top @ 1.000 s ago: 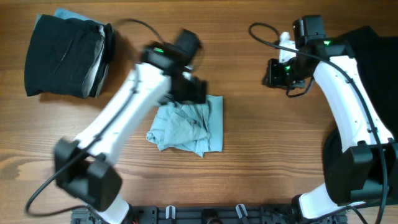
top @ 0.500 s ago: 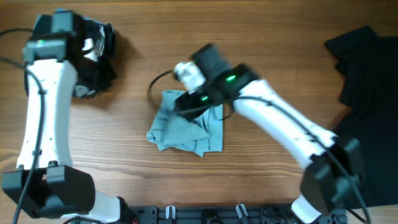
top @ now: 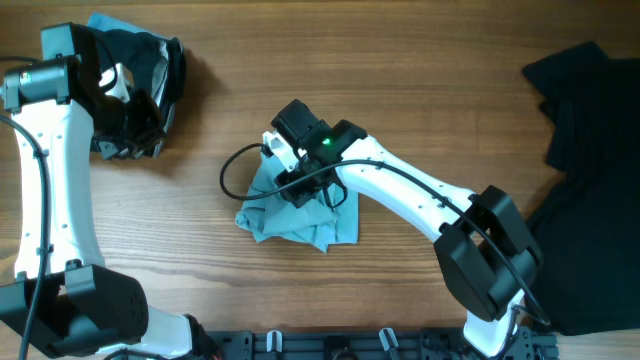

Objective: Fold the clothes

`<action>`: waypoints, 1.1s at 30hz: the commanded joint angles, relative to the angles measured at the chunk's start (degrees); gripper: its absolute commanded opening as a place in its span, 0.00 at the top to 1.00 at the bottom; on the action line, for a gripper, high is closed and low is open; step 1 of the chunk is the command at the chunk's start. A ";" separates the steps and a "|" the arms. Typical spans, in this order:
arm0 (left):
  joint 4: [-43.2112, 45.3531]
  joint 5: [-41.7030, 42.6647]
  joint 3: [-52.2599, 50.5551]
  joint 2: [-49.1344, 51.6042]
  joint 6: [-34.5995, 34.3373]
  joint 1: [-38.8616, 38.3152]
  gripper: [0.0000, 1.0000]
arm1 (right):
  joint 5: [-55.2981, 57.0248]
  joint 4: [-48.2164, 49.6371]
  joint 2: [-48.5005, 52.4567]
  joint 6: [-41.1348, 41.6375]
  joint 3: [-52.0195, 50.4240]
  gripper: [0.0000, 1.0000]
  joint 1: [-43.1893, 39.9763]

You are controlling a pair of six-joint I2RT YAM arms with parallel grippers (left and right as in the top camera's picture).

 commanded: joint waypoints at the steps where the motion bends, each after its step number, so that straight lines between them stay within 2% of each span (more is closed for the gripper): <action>1: 0.61 1.05 0.57 -1.49 1.55 0.22 0.86 | -10.67 0.92 0.17 -3.67 -0.13 0.76 0.09; 2: 0.61 1.07 0.57 -1.49 1.55 0.22 0.86 | -9.70 0.74 0.17 -3.61 -0.13 0.94 0.09; 4: 0.59 1.07 0.57 -1.49 1.55 0.22 0.85 | -3.93 -1.14 -0.13 -1.68 -0.04 0.96 -0.22; 7: 0.57 1.05 0.46 -1.49 1.55 0.22 0.84 | 13.25 -5.99 -1.90 6.16 -0.02 0.96 -1.77; 12: 0.94 1.07 0.42 -1.49 1.55 0.20 0.81 | 23.93 -15.50 -7.34 5.44 -0.02 0.96 -3.61; 13: 1.27 1.07 0.42 -1.44 1.55 0.15 0.78 | 23.96 -18.25 -8.83 3.26 -0.02 0.93 -3.65; 14: 1.31 1.07 0.42 -1.42 1.55 0.13 0.76 | 23.96 -19.32 -9.51 3.06 -0.02 0.59 -3.65; 15: 1.36 1.07 0.42 -1.38 1.55 0.11 0.73 | 24.00 -20.15 -10.25 3.08 -0.02 0.39 -3.65; 16: 1.31 1.07 0.42 -1.31 1.55 0.11 0.71 | 24.41 -20.44 -10.97 3.10 -0.02 0.28 -3.67; 17: 1.27 1.09 0.37 -1.16 1.55 0.11 0.65 | 24.70 -20.11 -11.50 3.13 -0.02 0.25 -3.72; 19: 1.25 1.09 -0.13 -1.09 1.55 0.09 0.61 | 24.63 -18.32 -12.13 4.02 -0.02 0.21 -3.98; 21: 1.31 1.11 -1.53 -0.98 1.55 -0.39 0.59 | 22.97 -15.67 -12.26 4.33 -0.02 0.17 -4.68; 23: 1.31 1.11 -2.99 -0.79 1.55 -1.16 0.59 | 19.10 -13.11 -12.00 4.35 -0.04 0.17 -5.95; 26: 2.01 1.18 -5.88 -0.50 1.55 -2.67 0.57 | 11.39 -10.32 -10.56 4.74 -0.07 0.18 -7.96; 30: 5.01 3.58 -10.62 -0.50 1.60 -5.29 0.52 | 7.41 -9.07 -6.60 6.82 -0.07 0.21 -8.44; 33: 8.04 4.13 -13.64 -0.50 1.55 -7.34 0.52 | -4.72 -8.70 -4.00 -1.90 -0.07 0.32 -8.17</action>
